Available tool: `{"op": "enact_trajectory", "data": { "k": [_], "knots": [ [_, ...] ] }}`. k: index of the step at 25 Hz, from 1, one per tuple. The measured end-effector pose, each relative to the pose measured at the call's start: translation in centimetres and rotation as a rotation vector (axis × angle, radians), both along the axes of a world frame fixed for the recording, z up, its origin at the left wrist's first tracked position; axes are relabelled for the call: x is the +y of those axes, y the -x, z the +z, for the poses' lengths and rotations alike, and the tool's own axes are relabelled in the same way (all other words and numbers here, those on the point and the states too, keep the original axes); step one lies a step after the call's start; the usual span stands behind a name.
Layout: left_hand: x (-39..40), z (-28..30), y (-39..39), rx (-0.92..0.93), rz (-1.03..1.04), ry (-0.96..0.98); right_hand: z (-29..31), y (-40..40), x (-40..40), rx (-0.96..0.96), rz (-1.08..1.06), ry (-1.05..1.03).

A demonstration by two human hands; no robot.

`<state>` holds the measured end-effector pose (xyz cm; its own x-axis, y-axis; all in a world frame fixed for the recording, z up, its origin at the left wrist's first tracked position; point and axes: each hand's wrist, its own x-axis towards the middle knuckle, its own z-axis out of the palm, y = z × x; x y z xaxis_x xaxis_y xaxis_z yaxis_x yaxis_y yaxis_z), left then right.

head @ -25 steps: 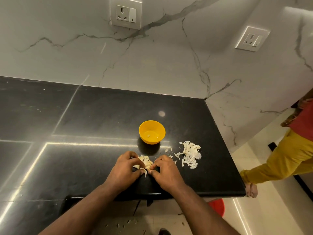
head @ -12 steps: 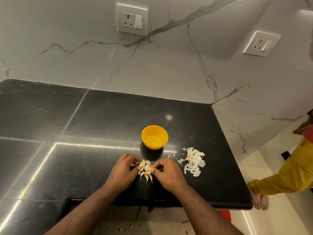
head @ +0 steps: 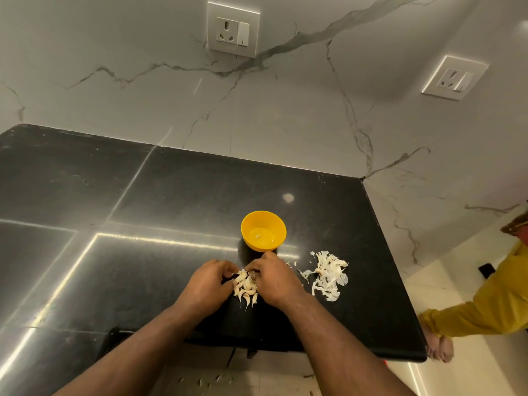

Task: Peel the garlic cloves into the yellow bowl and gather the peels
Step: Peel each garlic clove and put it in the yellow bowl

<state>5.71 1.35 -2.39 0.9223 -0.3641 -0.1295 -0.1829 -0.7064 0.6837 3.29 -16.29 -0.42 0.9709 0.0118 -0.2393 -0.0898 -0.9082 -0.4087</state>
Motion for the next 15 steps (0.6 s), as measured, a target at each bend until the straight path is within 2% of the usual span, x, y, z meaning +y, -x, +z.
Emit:
{"op": "enact_trajectory", "data": {
  "k": [9,15],
  "knots": [
    [-1.0,0.4,-0.4,-0.002,-0.034,-0.027,0.2,0.4,-0.6,-0.048,-0.158,-0.139],
    [-1.1,0.5,-0.7,-0.001,-0.035,-0.075,0.4,0.0,1.2,-0.023,-0.082,-0.093]
  ]
}}
